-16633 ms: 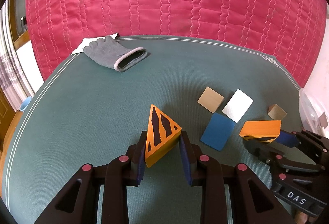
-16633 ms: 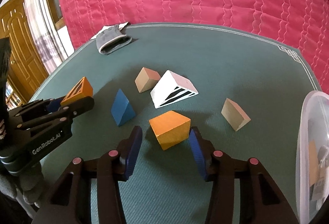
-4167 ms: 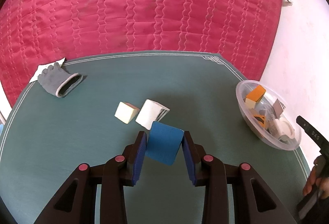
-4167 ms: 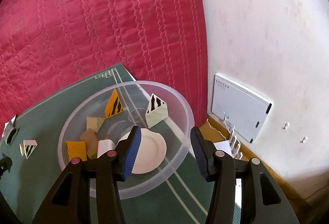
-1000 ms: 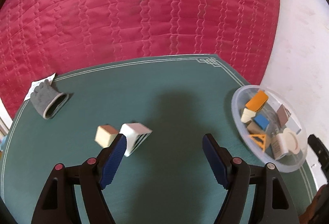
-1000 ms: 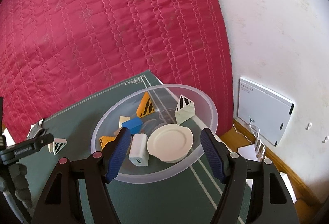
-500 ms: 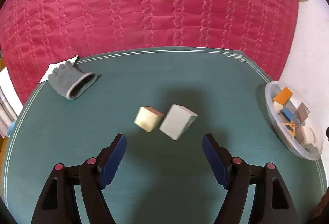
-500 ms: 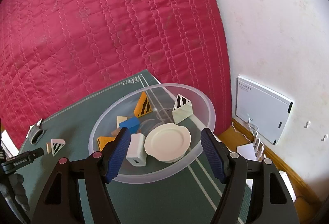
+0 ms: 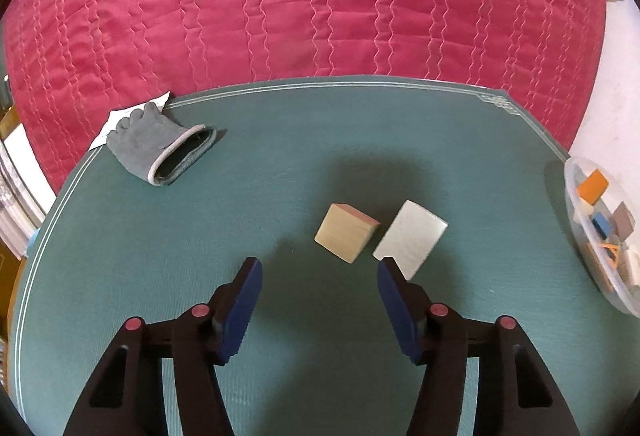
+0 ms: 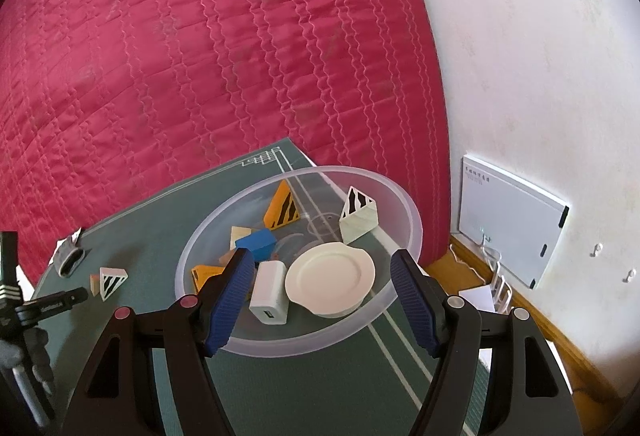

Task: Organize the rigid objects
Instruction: 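Grasp the cream cube block with the left gripper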

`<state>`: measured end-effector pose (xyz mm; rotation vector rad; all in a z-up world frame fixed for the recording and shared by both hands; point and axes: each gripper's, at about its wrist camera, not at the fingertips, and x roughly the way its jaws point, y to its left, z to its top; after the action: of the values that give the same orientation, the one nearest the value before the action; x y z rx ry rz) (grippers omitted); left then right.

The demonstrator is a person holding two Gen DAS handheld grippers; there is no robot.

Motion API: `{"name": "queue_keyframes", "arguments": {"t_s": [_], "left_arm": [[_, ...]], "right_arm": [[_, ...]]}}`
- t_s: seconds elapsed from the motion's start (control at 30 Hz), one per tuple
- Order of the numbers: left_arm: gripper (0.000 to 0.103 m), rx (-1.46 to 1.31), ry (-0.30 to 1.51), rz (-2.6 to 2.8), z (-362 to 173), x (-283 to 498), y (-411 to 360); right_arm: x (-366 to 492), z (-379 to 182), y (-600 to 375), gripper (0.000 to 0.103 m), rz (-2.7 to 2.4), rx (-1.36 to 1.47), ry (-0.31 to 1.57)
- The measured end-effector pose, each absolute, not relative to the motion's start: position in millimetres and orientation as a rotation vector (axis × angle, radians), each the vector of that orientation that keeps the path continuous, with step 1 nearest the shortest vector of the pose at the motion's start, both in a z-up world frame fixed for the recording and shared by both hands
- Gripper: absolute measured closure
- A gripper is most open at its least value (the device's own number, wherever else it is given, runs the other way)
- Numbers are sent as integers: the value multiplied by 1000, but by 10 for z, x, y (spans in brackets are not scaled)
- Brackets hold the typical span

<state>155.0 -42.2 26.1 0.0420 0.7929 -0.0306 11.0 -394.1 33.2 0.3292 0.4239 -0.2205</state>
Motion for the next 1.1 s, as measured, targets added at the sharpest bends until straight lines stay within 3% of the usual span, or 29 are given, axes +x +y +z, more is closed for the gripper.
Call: {"name": "queue_keyframes", "arguments": {"t_s": [0.3, 0.53, 0.93, 0.97, 1.1], "left_arm": [[45, 74, 816, -51, 168, 1733, -476], [61, 72, 827, -89, 159, 1859, -491], [69, 8, 822, -151, 191, 1870, -424], [77, -1, 814, -152, 207, 1867, -406], [82, -17, 794, -155, 260, 1820, -373]], "right_arm": [[112, 329, -3921, 31, -224, 324, 431], [133, 322, -3913, 31, -236, 312, 443], [83, 443, -3616, 31, -289, 161, 400], [94, 460, -3560, 31, -272, 158, 407], [205, 528, -3320, 31, -173, 173, 452]]}}
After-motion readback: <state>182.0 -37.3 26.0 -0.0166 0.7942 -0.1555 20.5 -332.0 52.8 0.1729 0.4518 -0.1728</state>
